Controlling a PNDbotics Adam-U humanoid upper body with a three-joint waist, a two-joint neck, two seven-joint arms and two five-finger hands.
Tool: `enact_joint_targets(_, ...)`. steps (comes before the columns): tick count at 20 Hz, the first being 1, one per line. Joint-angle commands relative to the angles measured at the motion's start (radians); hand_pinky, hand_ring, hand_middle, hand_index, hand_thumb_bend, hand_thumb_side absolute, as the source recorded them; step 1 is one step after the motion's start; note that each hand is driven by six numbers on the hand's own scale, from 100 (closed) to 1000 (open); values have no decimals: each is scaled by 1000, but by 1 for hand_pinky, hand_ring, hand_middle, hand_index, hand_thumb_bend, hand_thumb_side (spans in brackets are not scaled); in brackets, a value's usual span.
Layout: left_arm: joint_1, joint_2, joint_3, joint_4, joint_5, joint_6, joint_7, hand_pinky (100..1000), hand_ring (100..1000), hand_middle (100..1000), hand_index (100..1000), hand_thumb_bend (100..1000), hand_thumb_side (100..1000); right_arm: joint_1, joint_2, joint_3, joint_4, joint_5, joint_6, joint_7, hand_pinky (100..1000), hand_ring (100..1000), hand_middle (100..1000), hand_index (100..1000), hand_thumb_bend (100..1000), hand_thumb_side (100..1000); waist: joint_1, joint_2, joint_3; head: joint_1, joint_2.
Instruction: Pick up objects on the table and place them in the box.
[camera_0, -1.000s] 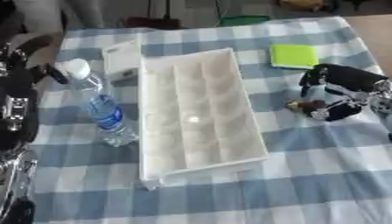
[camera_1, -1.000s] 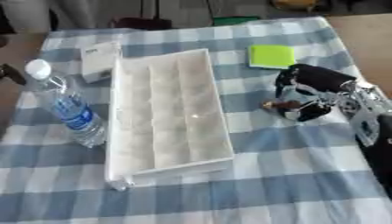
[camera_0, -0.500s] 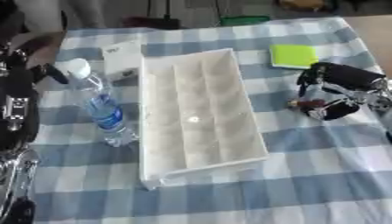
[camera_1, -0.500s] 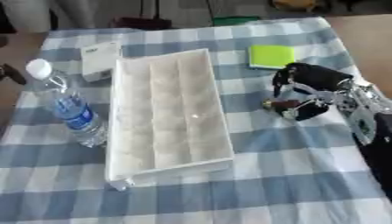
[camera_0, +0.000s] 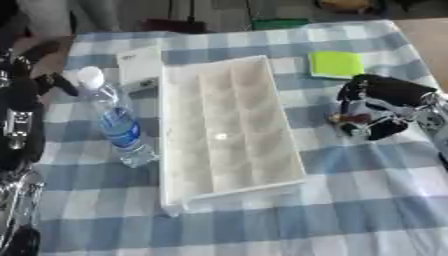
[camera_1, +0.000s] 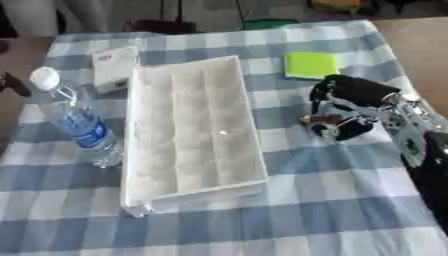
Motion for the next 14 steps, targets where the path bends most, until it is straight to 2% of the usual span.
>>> enact_joint_targets(1,-5,6,3,-21,1,2,-1,415,801,929,872,507,487,-12,-10,-1,-2,16,-4,-4,996,832,741,611,353,223,-3,-16,0,3,4)
enact_joint_targets(5,-5,6,3,-21,1,2,-1,415,801,929,872,507,487,-12,-8,0,2,22,-4,-8,995,830,734,593,340,187,-3,-16,-1,3,4)
enact_joint_targets(14,-5,6,3,-21,1,2,-2,415,801,929,872,507,487,-12,-7,-1,5,27,0,-13,996,829,727,576,337,176,-3,-16,-1,4,4)
